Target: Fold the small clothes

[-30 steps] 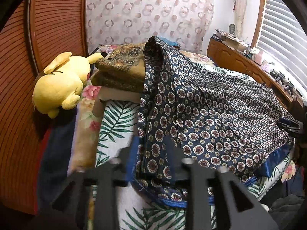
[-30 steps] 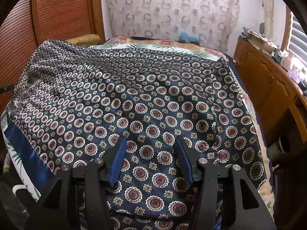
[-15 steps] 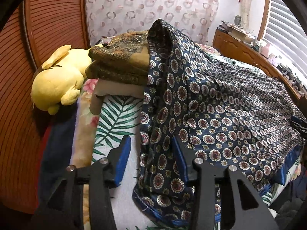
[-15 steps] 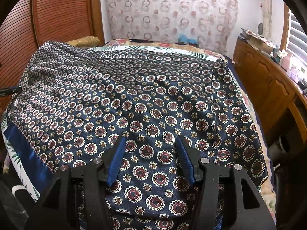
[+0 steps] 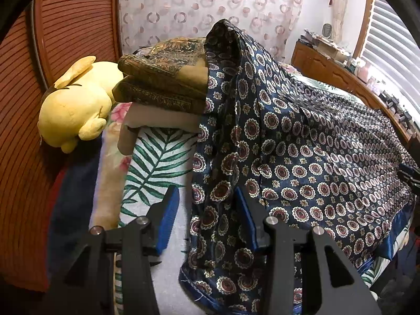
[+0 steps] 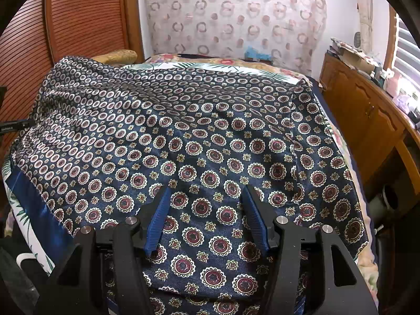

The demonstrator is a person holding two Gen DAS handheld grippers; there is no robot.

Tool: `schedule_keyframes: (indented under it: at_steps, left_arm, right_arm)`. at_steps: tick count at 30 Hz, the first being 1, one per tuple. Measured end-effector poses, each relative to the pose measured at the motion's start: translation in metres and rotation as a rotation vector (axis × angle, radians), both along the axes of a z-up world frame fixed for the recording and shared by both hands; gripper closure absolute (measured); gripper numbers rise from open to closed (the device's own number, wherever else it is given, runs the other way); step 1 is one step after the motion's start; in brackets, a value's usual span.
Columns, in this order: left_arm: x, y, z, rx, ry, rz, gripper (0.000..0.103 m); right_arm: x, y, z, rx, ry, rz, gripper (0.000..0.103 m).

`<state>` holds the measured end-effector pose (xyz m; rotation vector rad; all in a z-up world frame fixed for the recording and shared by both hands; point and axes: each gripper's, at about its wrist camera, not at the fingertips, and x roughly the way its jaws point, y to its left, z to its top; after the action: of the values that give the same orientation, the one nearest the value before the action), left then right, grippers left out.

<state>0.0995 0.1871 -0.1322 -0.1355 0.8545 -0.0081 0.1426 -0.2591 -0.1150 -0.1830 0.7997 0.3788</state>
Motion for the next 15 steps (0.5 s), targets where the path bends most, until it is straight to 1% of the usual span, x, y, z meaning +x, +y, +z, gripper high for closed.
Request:
schedule_keyframes:
  at_steps: [2, 3, 4, 5, 6, 7, 9, 12, 15]
  left_arm:
    - [0.0, 0.0, 0.0, -0.01, -0.006, -0.012, 0.06]
    - [0.0, 0.0, 0.001, -0.019, -0.01, -0.019, 0.062]
    - [0.0, -0.001, 0.001, -0.027, -0.013, -0.029, 0.069]
    - [0.0, -0.002, 0.002, -0.036, -0.015, -0.04, 0.084]
    - [0.0, -0.003, 0.002, -0.042, -0.014, -0.049, 0.094]
    - [-0.001, -0.006, 0.005, -0.045, -0.021, -0.057, 0.097]
    - [-0.004, -0.013, 0.014, -0.047, -0.048, -0.087, 0.101]
    - [-0.01, -0.026, 0.033, -0.04, -0.09, -0.127, 0.103]
    - [-0.014, -0.044, 0.058, -0.037, -0.146, -0.17, 0.103]
  right_arm:
    - [0.0, 0.0, 0.0, 0.0, 0.0, 0.0, 0.045]
    - [0.0, 0.0, 0.0, 0.0, 0.0, 0.001, 0.045]
    - [0.0, 0.0, 0.0, -0.001, 0.0, 0.001, 0.045]
    - [0.0, 0.002, 0.0, -0.001, 0.0, 0.001, 0.045]
    - [0.0, 0.002, 0.0, 0.0, 0.0, 0.001, 0.045]
    - [0.0, 0.003, 0.0, 0.002, 0.0, 0.002, 0.045]
    - [-0.001, 0.004, 0.0, 0.008, 0.001, 0.005, 0.045]
    - [-0.001, 0.001, 0.002, 0.025, 0.01, 0.006, 0.045]
    - [-0.006, -0.007, 0.006, 0.049, 0.007, -0.007, 0.045]
